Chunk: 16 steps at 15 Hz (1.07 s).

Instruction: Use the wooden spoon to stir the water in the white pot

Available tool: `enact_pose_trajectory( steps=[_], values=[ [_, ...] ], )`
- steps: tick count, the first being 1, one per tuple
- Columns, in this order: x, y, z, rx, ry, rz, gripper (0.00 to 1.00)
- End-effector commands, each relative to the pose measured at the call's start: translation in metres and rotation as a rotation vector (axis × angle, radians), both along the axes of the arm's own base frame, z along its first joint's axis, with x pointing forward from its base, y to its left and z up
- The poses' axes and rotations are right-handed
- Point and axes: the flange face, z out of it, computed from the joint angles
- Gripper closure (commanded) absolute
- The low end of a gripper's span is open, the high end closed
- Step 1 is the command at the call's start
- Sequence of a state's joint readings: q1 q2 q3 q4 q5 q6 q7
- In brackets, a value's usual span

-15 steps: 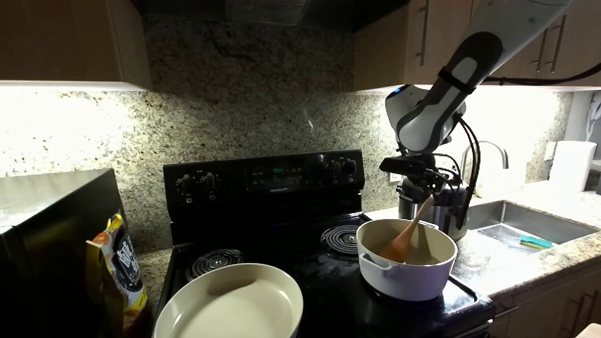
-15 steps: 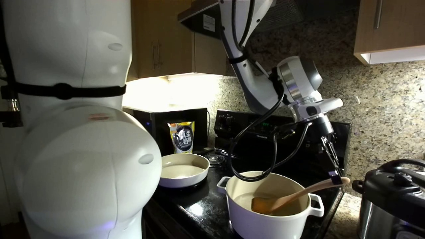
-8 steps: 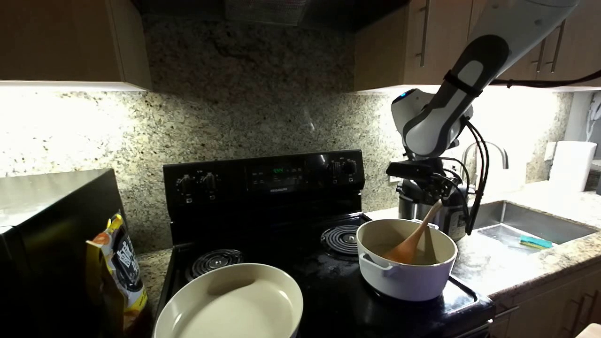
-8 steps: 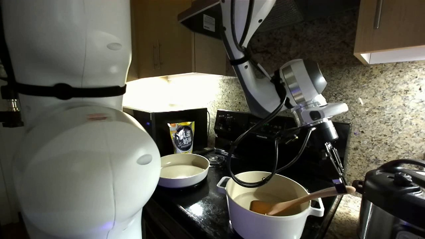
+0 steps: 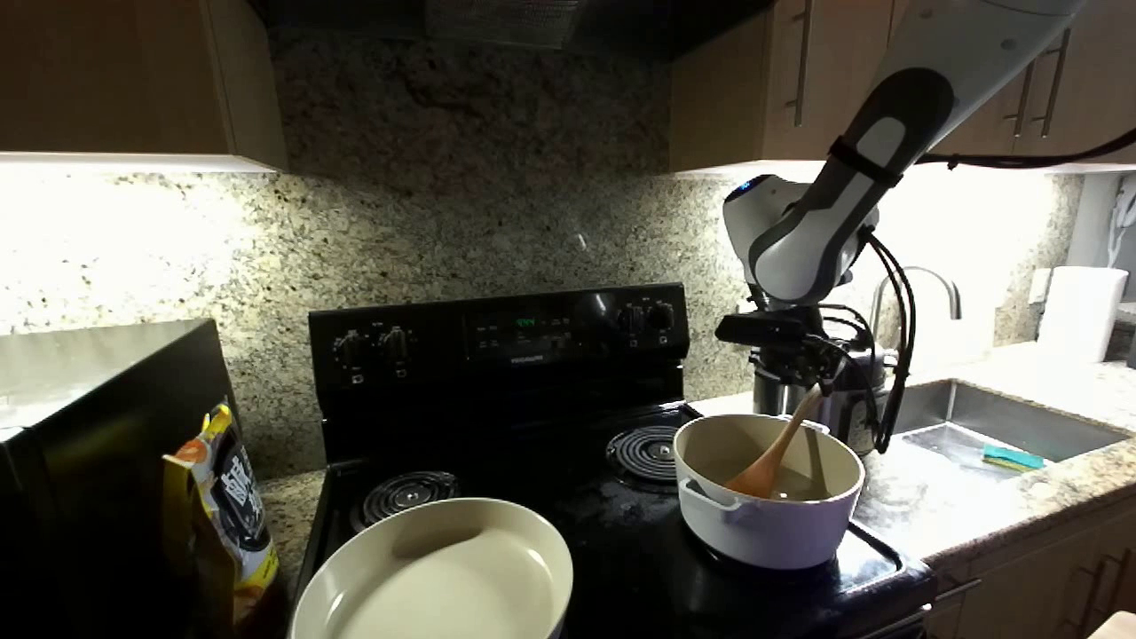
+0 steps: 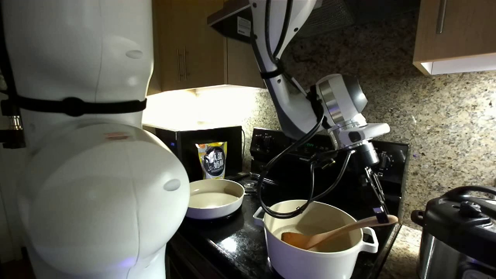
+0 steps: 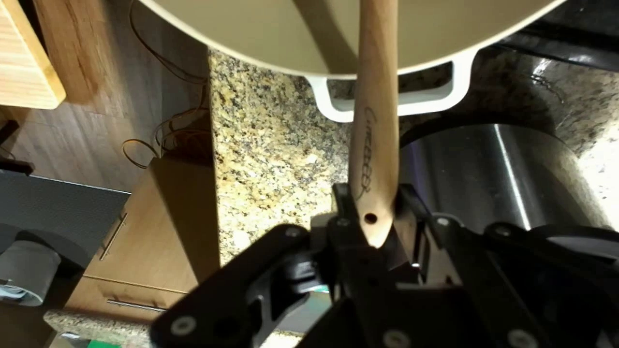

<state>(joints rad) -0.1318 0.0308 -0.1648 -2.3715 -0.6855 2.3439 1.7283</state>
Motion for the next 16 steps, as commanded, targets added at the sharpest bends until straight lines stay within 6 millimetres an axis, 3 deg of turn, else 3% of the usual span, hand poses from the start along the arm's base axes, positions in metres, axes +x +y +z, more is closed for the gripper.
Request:
enact_pose_trajectory(
  steps=[1, 7, 12, 16],
  values=[
    [0.009, 0.012, 0.008, 0.000, -0.012, 0.045, 0.90],
    [0.024, -0.005, 0.027, -0.037, -0.014, 0.000, 0.90],
    [0.008, -0.028, 0.028, -0.067, 0.022, -0.055, 0.90],
    [-0.005, -0.029, 0.021, -0.090, 0.065, -0.035, 0.91]
  ],
)
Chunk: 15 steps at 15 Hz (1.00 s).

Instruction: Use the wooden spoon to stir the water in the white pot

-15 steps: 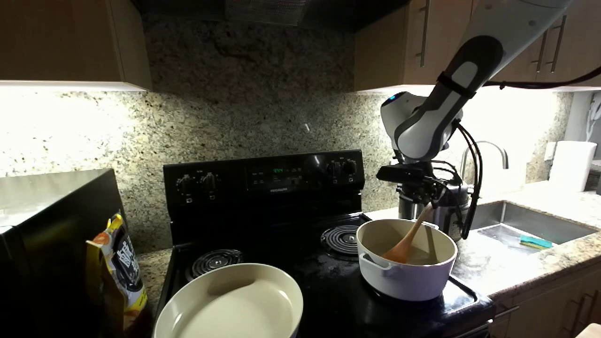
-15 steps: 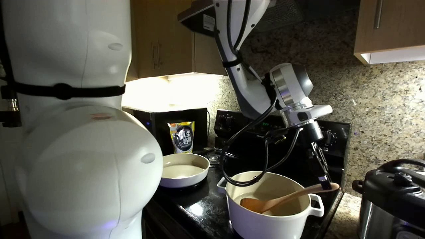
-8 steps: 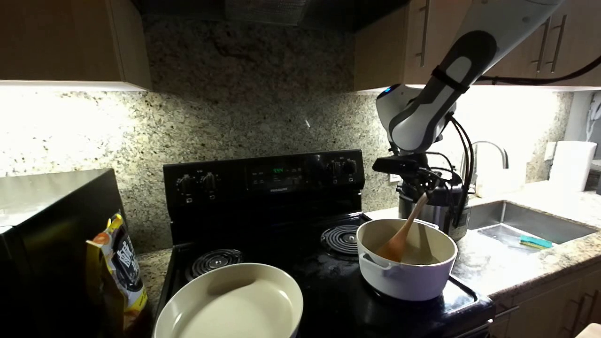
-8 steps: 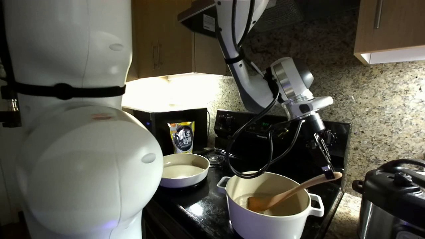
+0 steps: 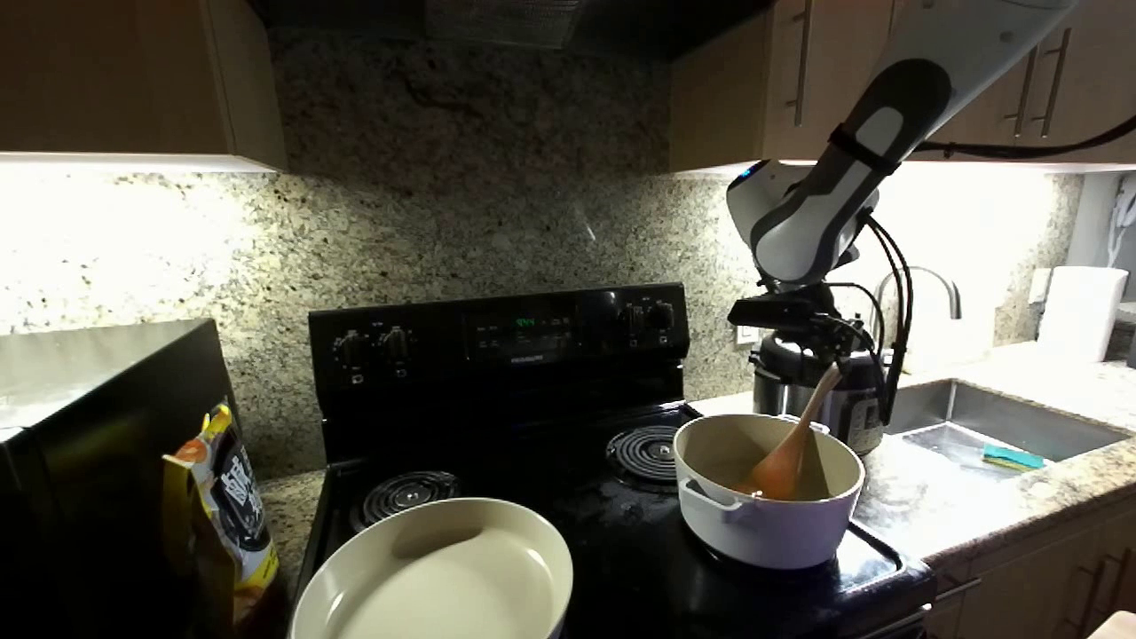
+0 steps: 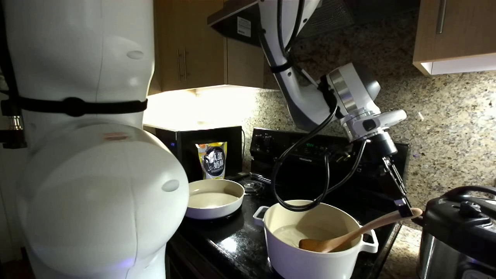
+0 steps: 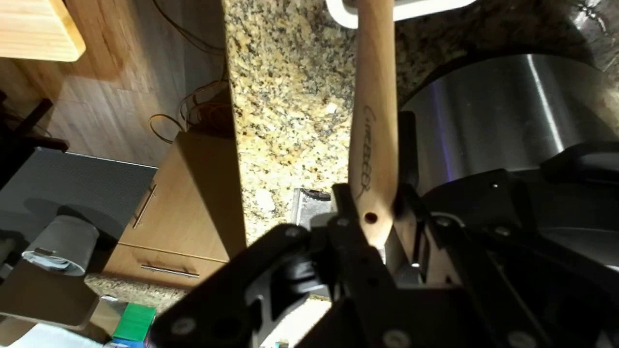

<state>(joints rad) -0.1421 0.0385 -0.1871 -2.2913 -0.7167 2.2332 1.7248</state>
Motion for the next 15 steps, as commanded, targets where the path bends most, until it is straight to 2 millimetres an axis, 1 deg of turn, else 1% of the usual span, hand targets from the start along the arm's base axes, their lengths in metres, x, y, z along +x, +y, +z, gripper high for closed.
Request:
enact_pose_trajectory(
  steps=[1, 3, 5, 6, 9, 11, 15],
  values=[
    [-0.013, 0.004, -0.004, -0.027, 0.036, 0.032, 0.90],
    [-0.013, 0.011, -0.007, -0.042, 0.050, 0.062, 0.91],
    [-0.009, 0.021, -0.010, -0.050, 0.065, 0.098, 0.91],
    [-0.004, 0.026, -0.012, -0.047, 0.069, 0.115, 0.90],
    [0.008, 0.044, -0.009, -0.045, 0.058, 0.149, 0.91],
    [0.014, 0.054, -0.003, -0.057, 0.042, 0.155, 0.91],
    [0.022, 0.054, -0.002, -0.071, 0.039, 0.123, 0.90]
  ],
)
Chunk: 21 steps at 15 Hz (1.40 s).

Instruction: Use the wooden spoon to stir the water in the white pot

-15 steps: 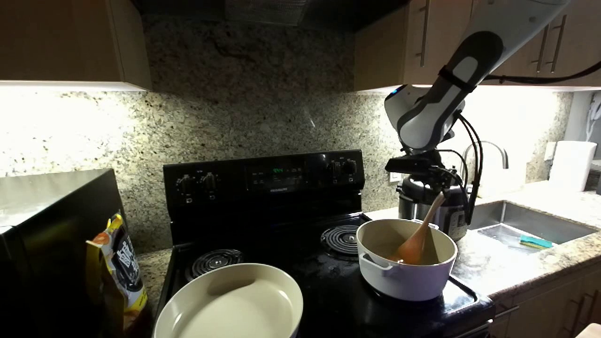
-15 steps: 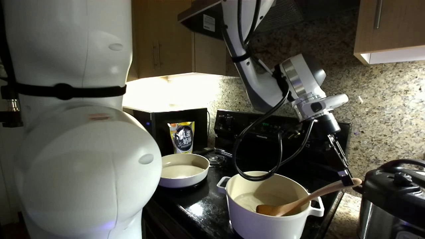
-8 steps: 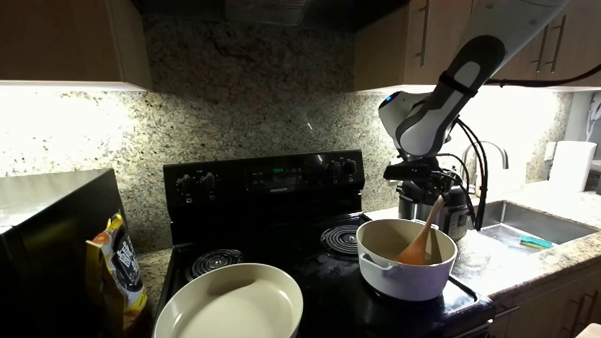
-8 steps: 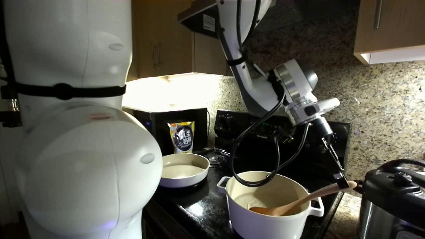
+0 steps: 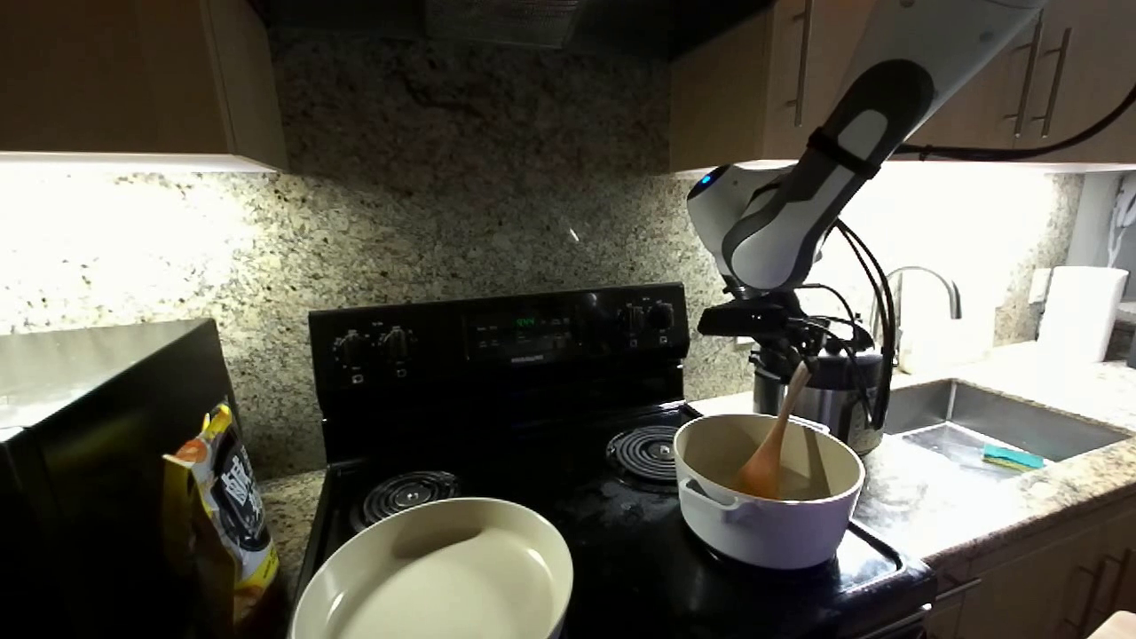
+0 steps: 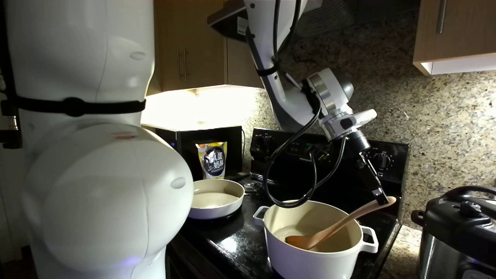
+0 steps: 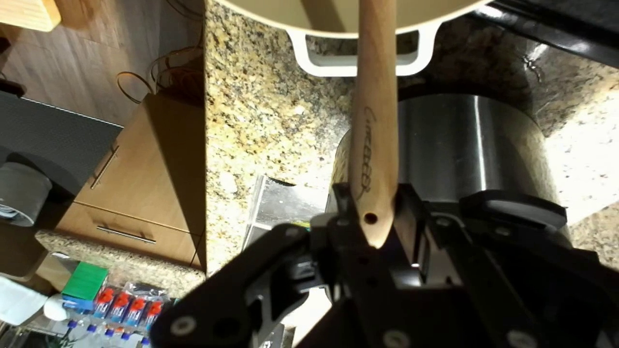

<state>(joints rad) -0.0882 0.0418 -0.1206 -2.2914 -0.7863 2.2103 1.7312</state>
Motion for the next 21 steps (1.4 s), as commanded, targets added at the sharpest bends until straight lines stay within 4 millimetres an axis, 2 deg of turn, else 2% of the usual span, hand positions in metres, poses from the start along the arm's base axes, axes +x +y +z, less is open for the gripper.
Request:
enact_pose_trajectory(
  steps=[1, 4, 8, 11, 21],
  values=[
    [0.005, -0.006, 0.000, -0.011, -0.002, -0.048, 0.90],
    [0.002, -0.016, -0.001, -0.010, -0.036, -0.132, 0.90],
    [-0.016, -0.049, -0.011, -0.009, -0.051, -0.231, 0.91],
    [-0.024, -0.056, -0.013, -0.006, -0.047, -0.288, 0.90],
    [-0.029, -0.025, 0.004, -0.047, -0.088, -0.193, 0.91]
  ],
)
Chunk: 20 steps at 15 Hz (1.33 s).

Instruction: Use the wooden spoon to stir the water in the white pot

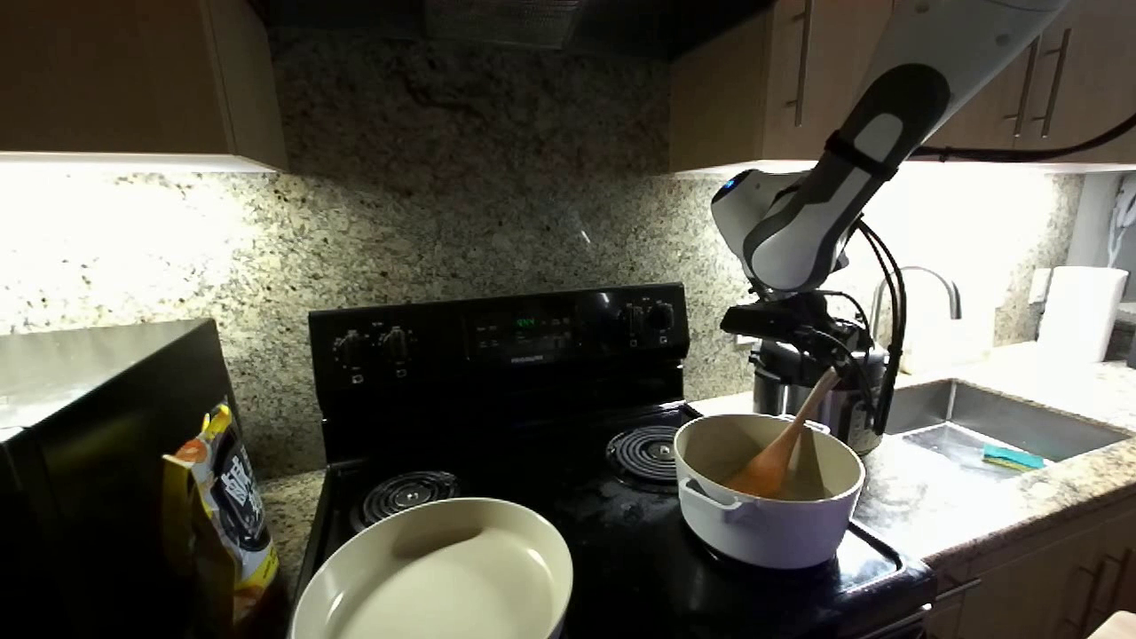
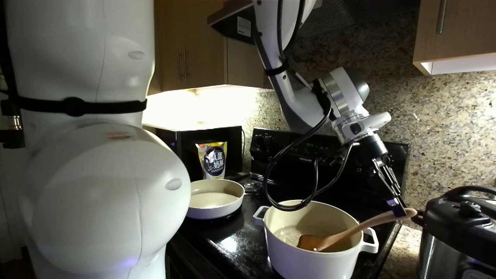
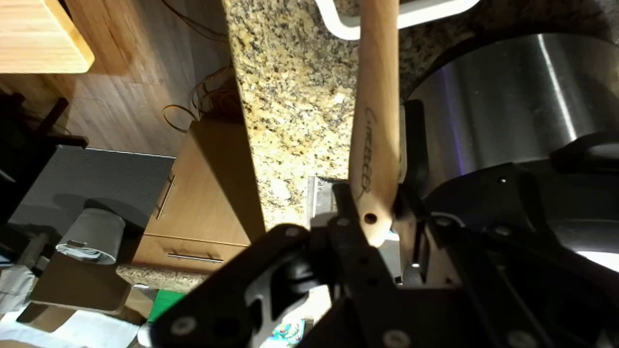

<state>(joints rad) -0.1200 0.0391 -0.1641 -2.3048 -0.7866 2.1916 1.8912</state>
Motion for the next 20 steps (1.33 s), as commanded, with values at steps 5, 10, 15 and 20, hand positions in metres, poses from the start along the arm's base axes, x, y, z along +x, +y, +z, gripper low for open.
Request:
enact_pose_trajectory(
  steps=[5, 10, 15, 20],
  values=[
    [-0.0130, 0.0227, 0.0107, -0.009, -0.023, 0.061, 0.90],
    [-0.0127, 0.0238, 0.0072, 0.008, -0.021, 0.071, 0.35],
    [-0.0134, 0.0229, 0.0080, 0.010, -0.030, 0.070, 0.09],
    [-0.0174, 0.0237, 0.0103, 0.070, -0.084, 0.098, 0.00]
  ],
)
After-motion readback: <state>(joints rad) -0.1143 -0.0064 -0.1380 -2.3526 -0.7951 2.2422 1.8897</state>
